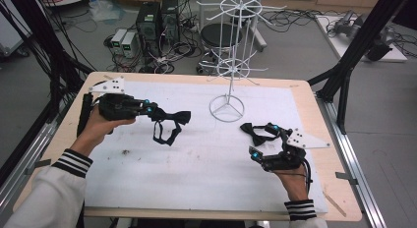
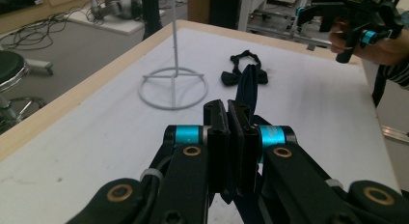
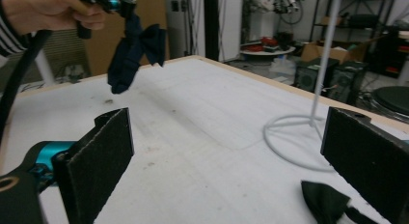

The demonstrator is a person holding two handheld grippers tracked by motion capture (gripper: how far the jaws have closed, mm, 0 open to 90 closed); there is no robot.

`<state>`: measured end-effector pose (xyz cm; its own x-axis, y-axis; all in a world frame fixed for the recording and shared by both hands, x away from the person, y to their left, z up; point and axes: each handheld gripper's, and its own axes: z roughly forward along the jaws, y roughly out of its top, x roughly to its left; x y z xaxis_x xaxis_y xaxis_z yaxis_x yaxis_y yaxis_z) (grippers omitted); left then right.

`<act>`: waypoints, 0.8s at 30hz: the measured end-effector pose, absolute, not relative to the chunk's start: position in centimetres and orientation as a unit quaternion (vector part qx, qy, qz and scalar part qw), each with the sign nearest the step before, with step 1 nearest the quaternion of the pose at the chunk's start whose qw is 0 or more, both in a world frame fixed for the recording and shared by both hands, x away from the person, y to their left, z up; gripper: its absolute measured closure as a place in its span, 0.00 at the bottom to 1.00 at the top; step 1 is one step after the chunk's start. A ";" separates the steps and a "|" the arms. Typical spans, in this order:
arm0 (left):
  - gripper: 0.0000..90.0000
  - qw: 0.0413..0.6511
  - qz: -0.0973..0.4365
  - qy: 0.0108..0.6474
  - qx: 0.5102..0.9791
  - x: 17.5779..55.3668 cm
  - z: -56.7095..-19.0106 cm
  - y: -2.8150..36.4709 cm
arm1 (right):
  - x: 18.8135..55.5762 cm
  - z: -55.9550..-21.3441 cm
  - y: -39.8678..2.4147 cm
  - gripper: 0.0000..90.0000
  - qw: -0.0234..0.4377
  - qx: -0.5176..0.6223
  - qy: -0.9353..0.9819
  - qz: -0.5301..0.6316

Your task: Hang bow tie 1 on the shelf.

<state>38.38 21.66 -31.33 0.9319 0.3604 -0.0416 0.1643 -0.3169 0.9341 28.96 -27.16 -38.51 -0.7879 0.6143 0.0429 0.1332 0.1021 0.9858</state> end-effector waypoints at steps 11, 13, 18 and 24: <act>0.96 0.580 0.071 0.136 0.800 38.1 -31.1 18.6 | 30.8 -36.4 -25.2 0.04 0.147 0.204 0.747 0.615; 0.96 0.583 0.070 0.132 0.799 38.0 -31.0 18.1 | 31.1 -36.2 -24.8 0.04 0.144 0.195 0.753 0.612; 0.96 0.590 0.063 0.124 0.796 37.8 -30.9 16.8 | 32.0 -35.6 -24.0 0.04 0.121 0.186 0.757 0.615; 0.96 0.595 0.059 0.112 0.794 37.6 -30.7 15.5 | 32.8 -35.0 -23.3 0.04 0.094 0.184 0.756 0.621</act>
<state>37.59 15.47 -30.72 0.9679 0.2481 -0.0403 0.1083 -0.2670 0.9576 32.78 -23.31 -35.04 -0.9150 0.3942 0.0862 0.1609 0.1605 0.9738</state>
